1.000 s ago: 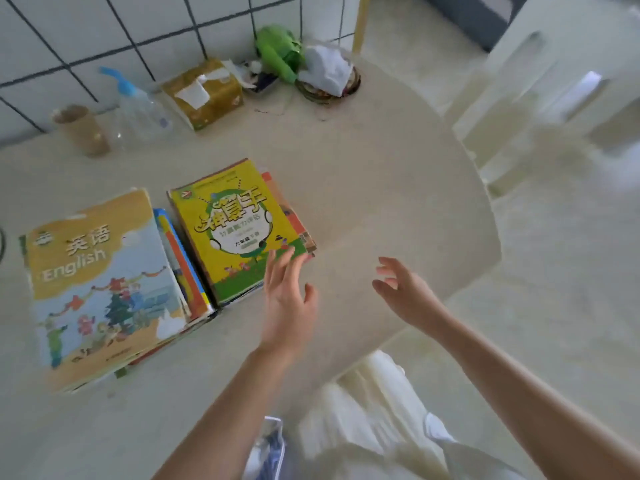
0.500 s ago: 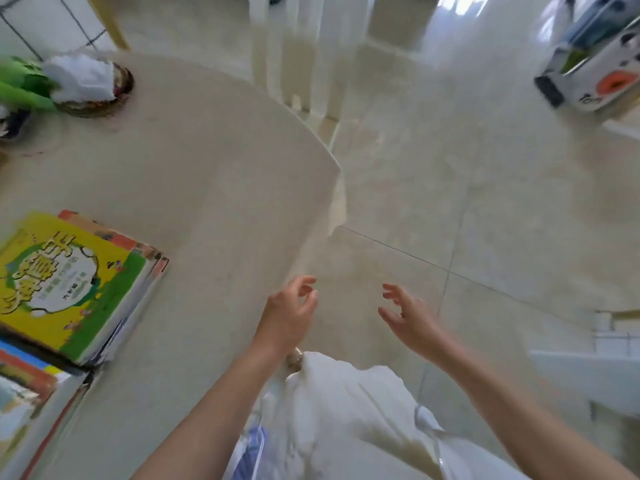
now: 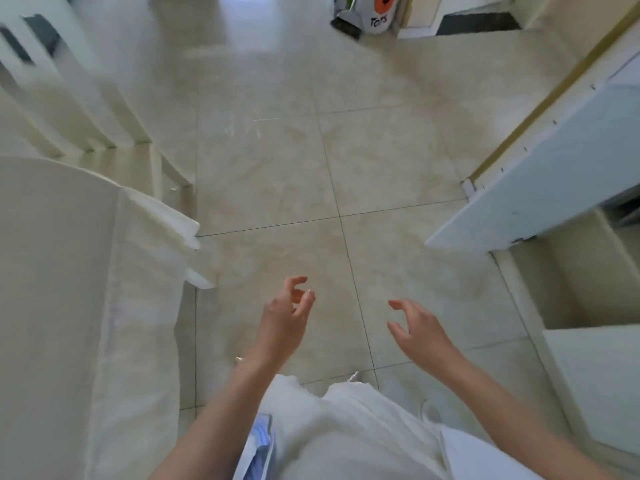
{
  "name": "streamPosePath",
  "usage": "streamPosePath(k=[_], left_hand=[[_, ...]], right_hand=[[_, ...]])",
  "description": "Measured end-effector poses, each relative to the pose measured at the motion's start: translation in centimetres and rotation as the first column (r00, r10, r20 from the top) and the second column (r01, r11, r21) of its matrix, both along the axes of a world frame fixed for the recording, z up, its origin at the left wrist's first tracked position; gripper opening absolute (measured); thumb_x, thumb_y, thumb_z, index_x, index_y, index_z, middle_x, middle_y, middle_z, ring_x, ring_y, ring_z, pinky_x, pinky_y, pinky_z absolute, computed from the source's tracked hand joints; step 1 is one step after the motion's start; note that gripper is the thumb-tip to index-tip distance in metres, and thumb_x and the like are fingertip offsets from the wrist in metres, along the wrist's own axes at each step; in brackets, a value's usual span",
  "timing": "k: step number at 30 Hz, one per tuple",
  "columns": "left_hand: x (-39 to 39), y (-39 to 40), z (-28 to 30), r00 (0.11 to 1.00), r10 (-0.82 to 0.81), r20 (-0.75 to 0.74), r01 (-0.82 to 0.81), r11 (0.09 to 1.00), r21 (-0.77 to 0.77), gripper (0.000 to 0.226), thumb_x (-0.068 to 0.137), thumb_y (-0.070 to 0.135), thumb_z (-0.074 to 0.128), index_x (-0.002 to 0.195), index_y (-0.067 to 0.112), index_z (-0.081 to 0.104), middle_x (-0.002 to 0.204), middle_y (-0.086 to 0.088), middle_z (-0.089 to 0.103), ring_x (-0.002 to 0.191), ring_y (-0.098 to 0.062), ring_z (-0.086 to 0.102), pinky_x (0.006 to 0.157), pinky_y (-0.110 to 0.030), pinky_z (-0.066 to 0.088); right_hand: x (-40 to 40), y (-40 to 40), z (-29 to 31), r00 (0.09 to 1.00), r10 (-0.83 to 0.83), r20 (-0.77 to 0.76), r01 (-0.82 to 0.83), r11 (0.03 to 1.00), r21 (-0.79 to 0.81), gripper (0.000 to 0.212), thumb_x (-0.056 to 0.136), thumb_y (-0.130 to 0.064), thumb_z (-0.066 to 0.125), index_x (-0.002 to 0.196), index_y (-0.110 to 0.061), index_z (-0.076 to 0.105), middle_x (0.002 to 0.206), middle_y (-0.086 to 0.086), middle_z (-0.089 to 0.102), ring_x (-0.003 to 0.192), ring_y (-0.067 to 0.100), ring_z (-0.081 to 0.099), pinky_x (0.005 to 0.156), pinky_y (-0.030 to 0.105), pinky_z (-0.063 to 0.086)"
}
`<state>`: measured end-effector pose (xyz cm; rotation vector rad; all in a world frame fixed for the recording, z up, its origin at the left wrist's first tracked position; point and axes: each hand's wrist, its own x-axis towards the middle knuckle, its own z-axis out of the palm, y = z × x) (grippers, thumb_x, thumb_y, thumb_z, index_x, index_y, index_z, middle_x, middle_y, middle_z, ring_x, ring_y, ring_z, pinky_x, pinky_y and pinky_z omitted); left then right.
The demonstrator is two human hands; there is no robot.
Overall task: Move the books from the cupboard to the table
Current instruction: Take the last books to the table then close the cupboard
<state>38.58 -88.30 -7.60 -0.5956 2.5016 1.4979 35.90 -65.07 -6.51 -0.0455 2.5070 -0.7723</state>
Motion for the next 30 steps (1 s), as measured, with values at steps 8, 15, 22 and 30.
streamPosePath(k=[8, 15, 22, 30], left_hand=[[-3.1, 16.1, -1.5, 0.933, -0.354, 0.069, 0.350, 0.935, 0.054, 0.025, 0.096, 0.026, 0.056, 0.120, 0.020, 0.058, 0.091, 0.002, 0.071, 0.085, -0.013, 0.067, 0.070, -0.026, 0.049], [-8.8, 25.6, -1.7, 0.787, -0.615, 0.051, 0.615, 0.788, 0.032, 0.024, 0.094, 0.016, 0.057, 0.118, 0.018, 0.057, 0.092, -0.001, 0.071, 0.089, -0.016, 0.067, 0.081, -0.026, 0.052], [-18.2, 35.7, -1.5, 0.684, -0.729, 0.035, 0.729, 0.684, 0.020, 0.024, 0.092, 0.011, 0.055, 0.116, 0.018, 0.059, 0.090, 0.003, 0.072, 0.086, -0.012, 0.065, 0.071, -0.003, 0.041], [-28.2, 47.7, 0.2, 0.521, -0.853, -0.005, 0.853, 0.521, -0.011, 0.026, 0.095, 0.014, 0.051, 0.121, 0.015, 0.056, 0.099, -0.001, 0.072, 0.098, -0.016, 0.064, 0.077, -0.023, 0.043]], right_hand=[[3.6, 15.3, -0.1, 0.940, -0.341, 0.021, 0.341, 0.940, 0.000, 0.038, 0.094, -0.018, 0.053, 0.131, -0.010, 0.050, 0.131, 0.004, 0.055, 0.122, 0.018, 0.049, 0.100, 0.023, 0.034], [3.7, 22.8, 0.0, 0.817, -0.577, 0.015, 0.577, 0.817, 0.002, 0.037, 0.093, -0.019, 0.052, 0.130, -0.013, 0.050, 0.129, 0.001, 0.056, 0.122, 0.018, 0.049, 0.102, 0.026, 0.036], [-2.5, 30.1, 0.3, 0.745, -0.665, 0.057, 0.665, 0.746, 0.012, 0.037, 0.095, -0.024, 0.050, 0.131, -0.016, 0.048, 0.128, -0.002, 0.055, 0.118, 0.015, 0.050, 0.096, 0.024, 0.039], [-11.1, 39.1, 2.0, 0.687, -0.727, 0.012, 0.727, 0.687, -0.011, 0.037, 0.096, -0.023, 0.052, 0.131, -0.015, 0.048, 0.127, -0.002, 0.056, 0.120, 0.015, 0.051, 0.099, 0.025, 0.038]])
